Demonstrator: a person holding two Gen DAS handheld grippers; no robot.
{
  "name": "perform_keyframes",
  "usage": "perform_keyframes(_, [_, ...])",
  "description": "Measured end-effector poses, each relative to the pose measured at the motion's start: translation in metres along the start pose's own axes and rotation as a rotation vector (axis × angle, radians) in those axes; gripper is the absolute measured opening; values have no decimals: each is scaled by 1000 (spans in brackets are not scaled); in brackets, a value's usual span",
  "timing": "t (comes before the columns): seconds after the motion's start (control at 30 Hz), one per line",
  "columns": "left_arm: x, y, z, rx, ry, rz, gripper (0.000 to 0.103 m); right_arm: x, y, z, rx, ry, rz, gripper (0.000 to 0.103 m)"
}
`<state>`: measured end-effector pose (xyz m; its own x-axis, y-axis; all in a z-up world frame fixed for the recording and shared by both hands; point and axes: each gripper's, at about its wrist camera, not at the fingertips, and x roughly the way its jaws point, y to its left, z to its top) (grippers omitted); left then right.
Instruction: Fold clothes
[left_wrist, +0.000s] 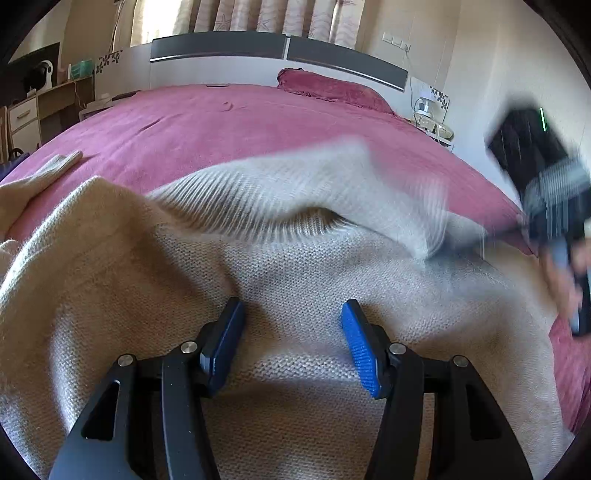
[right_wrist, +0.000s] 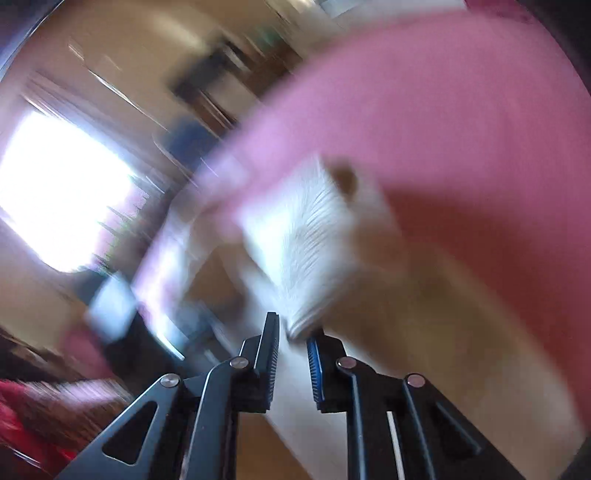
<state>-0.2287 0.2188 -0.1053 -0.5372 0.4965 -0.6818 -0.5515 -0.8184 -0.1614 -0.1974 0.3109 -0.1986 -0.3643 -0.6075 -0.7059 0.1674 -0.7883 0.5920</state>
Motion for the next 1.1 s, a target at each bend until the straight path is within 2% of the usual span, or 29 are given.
perform_keyframes(0.03, [-1,-1,0,0,0,1,58,10,-5,-18,12,71,-46,13])
perform_keyframes(0.07, [-3,-2,0,0,0,1,58,6,-7,-29,28,41,-45,13])
perform_keyframes(0.1, [-4,-3,0,0,0,2,58,-6,-9,-32,96,-30,-45,14])
perform_keyframes(0.17, [-16,-1,2,-4,-2,-1,58,-30,-13,-36,225,-172,-43,21])
perform_keyframes(0.23, [-13,5,3,0,-1,-6,58,-51,-7,-25,234,-326,40,23])
perform_keyframes(0.27, [-11,8,4,2,-1,-9,58,-55,-2,-13,229,-362,63,29])
perform_keyframes(0.3, [-9,12,4,4,0,-12,58,-58,3,-1,226,-393,83,30])
perform_keyframes(0.37, [-11,7,1,-2,-1,-11,58,-45,8,42,237,-326,40,30])
perform_keyframes(0.43, [-14,3,-3,-9,-2,-9,58,-11,10,86,239,-170,-106,30])
perform_keyframes(0.5, [-18,1,-5,-14,-4,-10,58,30,8,113,245,-21,-150,32])
perform_keyframes(0.53, [-21,2,-5,-16,-5,-13,58,46,7,116,262,43,-119,32])
perform_keyframes(0.57, [-22,2,-6,-20,-6,-17,58,64,3,118,296,100,-124,32])
perform_keyframes(0.6, [-22,3,-6,-25,-8,-23,58,69,-5,113,312,104,-132,32])
perform_keyframes(0.7, [-22,5,-7,-38,-14,-36,58,90,1,123,314,32,21,32])
perform_keyframes(0.73, [-23,5,-7,-41,-14,-39,58,92,3,129,309,-27,35,32])
perform_keyframes(0.83, [-24,6,-9,-46,-16,-44,58,93,12,147,258,-183,-3,32])
perform_keyframes(0.97, [-24,9,-8,-66,-19,-67,58,73,36,150,127,-276,-30,32])
perform_keyframes(1.07, [-25,9,-9,-74,-20,-73,58,34,35,139,105,-270,-32,32])
perform_keyframes(1.1, [-26,9,-9,-73,-18,-71,58,12,34,118,105,-265,-34,32])
